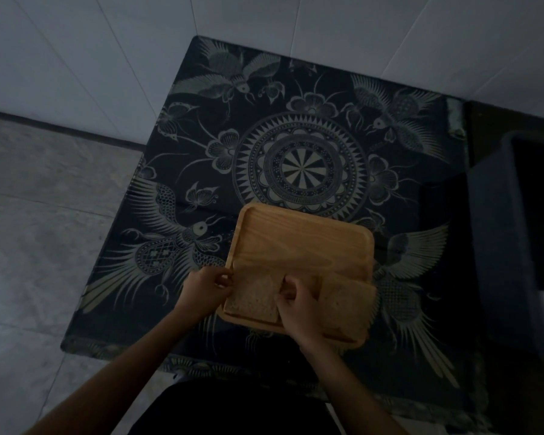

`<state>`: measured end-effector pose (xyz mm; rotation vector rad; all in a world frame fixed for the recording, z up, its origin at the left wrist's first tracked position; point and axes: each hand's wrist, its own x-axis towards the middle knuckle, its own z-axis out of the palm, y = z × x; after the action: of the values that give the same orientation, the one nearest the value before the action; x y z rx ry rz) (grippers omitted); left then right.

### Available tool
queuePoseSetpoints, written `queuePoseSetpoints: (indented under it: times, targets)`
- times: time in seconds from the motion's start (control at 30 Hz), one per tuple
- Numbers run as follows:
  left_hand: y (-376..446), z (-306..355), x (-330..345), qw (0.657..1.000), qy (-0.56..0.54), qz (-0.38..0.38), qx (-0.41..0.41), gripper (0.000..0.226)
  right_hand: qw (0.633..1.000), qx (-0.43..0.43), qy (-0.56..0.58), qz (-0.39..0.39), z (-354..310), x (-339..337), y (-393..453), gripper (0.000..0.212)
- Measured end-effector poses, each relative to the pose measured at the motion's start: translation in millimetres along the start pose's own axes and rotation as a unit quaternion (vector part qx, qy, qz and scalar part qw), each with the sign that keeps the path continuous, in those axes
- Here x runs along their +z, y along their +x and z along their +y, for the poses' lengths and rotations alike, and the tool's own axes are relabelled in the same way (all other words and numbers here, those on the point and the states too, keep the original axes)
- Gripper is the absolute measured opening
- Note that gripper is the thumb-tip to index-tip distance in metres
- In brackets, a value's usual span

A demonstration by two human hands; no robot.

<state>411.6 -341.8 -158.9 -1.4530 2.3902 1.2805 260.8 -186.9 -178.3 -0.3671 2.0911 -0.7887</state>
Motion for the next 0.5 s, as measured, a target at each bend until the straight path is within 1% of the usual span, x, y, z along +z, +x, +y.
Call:
queuePoseSetpoints:
  times: [0.2,0.27,0.33,0.4,0.5]
  targets:
    - [-4,6,-6,0.999,0.016,-0.052,0.001,0.058,0.998,-0.003,0.004,-0.059,-8,-14,-11,0.049]
    - [-5,12,-7,0.998,0.034,-0.048,0.011,0.061,0.997,-0.014,0.021,-0.068,-10,-21,-13,0.049]
    - [-6,22,-7,0.997,0.056,-0.033,0.028,0.063,0.996,-0.033,0.032,-0.071,-12,-30,-16,0.042]
    - [-7,36,-3,0.998,0.052,-0.026,0.040,0.064,0.996,-0.047,0.041,-0.068,-11,-42,-17,0.038]
    - [-8,58,8,0.998,0.028,-0.026,0.057,0.064,0.996,-0.047,0.062,-0.051,-7,-60,-18,0.045]
